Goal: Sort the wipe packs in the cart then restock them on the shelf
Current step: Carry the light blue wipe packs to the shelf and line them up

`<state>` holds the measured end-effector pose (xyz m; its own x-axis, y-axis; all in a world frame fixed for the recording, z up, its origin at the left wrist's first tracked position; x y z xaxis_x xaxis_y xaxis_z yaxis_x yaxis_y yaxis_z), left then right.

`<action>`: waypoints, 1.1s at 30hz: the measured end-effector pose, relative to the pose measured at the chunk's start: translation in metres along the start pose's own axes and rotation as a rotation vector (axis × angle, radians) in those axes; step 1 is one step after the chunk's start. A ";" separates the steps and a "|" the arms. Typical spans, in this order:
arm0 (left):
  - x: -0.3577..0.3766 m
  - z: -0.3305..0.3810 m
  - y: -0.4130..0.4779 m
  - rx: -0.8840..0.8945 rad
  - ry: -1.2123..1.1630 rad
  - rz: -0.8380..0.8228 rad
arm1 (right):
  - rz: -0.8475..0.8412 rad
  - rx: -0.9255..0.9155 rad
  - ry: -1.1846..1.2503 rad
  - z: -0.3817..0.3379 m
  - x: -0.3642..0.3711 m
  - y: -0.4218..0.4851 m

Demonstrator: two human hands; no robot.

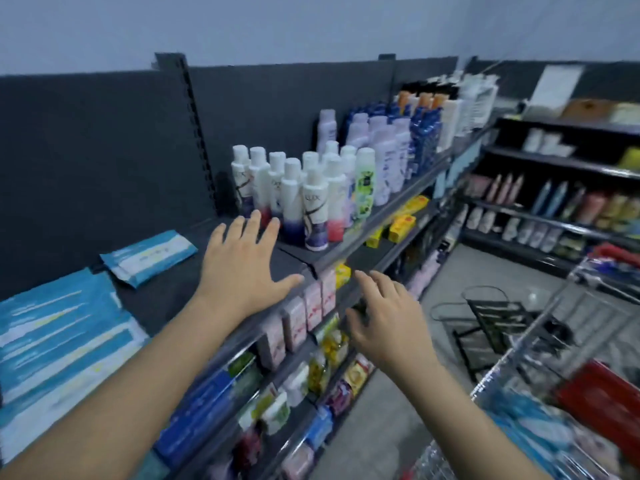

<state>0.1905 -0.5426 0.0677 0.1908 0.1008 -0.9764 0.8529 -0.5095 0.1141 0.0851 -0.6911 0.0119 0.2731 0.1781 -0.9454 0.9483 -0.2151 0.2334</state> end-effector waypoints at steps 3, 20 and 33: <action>-0.003 0.080 -0.017 0.156 -0.030 -0.004 | -0.091 0.225 -0.022 0.066 -0.001 -0.074; 0.169 0.479 -0.062 0.792 -0.168 -0.119 | -0.377 0.967 0.220 0.370 0.102 -0.343; 0.545 0.650 0.013 0.317 -0.965 -0.884 | -0.361 1.179 0.562 0.537 0.367 -0.290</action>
<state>-0.0106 -1.0495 -0.5822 -0.8883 -0.0747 -0.4532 0.3382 -0.7740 -0.5353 -0.1766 -1.0789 -0.5246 0.3384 0.7031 -0.6254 0.3561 -0.7109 -0.6065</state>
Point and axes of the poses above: each hand's wrist, its own y-axis towards the middle knuckle, its own x-axis out of the palm, z = x × y, the point moved 9 cm from there along y, towards the middle knuckle, and after that the axes turned 8 degrees about -z, right-handed, at the moved point
